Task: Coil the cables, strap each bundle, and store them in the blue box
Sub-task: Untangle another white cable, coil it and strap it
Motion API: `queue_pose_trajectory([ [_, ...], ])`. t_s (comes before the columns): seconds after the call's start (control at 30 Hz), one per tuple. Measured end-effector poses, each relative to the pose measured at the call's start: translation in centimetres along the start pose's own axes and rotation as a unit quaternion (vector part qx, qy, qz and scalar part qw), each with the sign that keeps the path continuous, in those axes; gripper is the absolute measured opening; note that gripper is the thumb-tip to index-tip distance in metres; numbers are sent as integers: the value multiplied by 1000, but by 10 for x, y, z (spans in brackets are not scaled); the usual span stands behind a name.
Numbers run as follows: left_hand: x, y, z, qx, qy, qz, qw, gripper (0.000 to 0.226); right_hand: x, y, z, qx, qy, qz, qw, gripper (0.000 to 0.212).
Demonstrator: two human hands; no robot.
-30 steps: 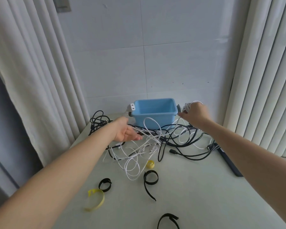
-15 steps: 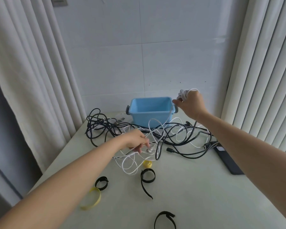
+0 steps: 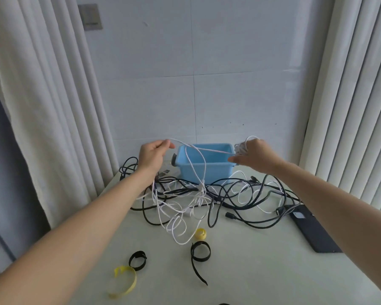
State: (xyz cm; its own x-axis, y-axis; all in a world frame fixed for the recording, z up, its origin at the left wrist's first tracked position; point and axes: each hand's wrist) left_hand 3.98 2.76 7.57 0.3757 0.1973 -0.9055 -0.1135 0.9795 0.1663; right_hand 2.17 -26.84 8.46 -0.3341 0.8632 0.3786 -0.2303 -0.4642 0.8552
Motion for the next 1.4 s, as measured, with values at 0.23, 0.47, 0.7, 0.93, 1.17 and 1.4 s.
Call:
queue_pose_trajectory([
  [0.23, -11, 3, 13, -40, 30, 22, 999, 21, 42, 11, -29, 287, -25, 394, 873, 45],
  [0.47, 26, -12, -15, 198, 11, 230, 953, 28, 60, 11, -13, 75, -25, 859, 506, 39],
  [0.7, 24, -32, -47, 300, -25, 264, 916, 32, 46, -9, 9, -89, -109, 840, 524, 37],
  [0.93, 22, -39, -64, 414, 158, -50, 895, 41, 63, -2, 2, -180, -89, 693, 692, 24],
  [1.17, 16, -50, -67, 283, 149, -74, 945, 17, 56, -19, -3, -147, 80, 208, 964, 6],
  [1.4, 33, -27, -50, 40, 262, -177, 948, 17, 19, -50, -21, 125, 25, -99, 987, 30],
])
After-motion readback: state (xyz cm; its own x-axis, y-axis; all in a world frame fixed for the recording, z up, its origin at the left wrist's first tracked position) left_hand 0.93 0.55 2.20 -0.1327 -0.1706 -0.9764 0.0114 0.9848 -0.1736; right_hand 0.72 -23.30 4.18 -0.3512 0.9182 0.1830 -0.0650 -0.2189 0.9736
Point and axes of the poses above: each hand's wrist, its own z-axis towards the middle knuckle, its own y-axis out of the back of the hand, x = y × z, and after that the axes turned 6 degrees about x, right-handed
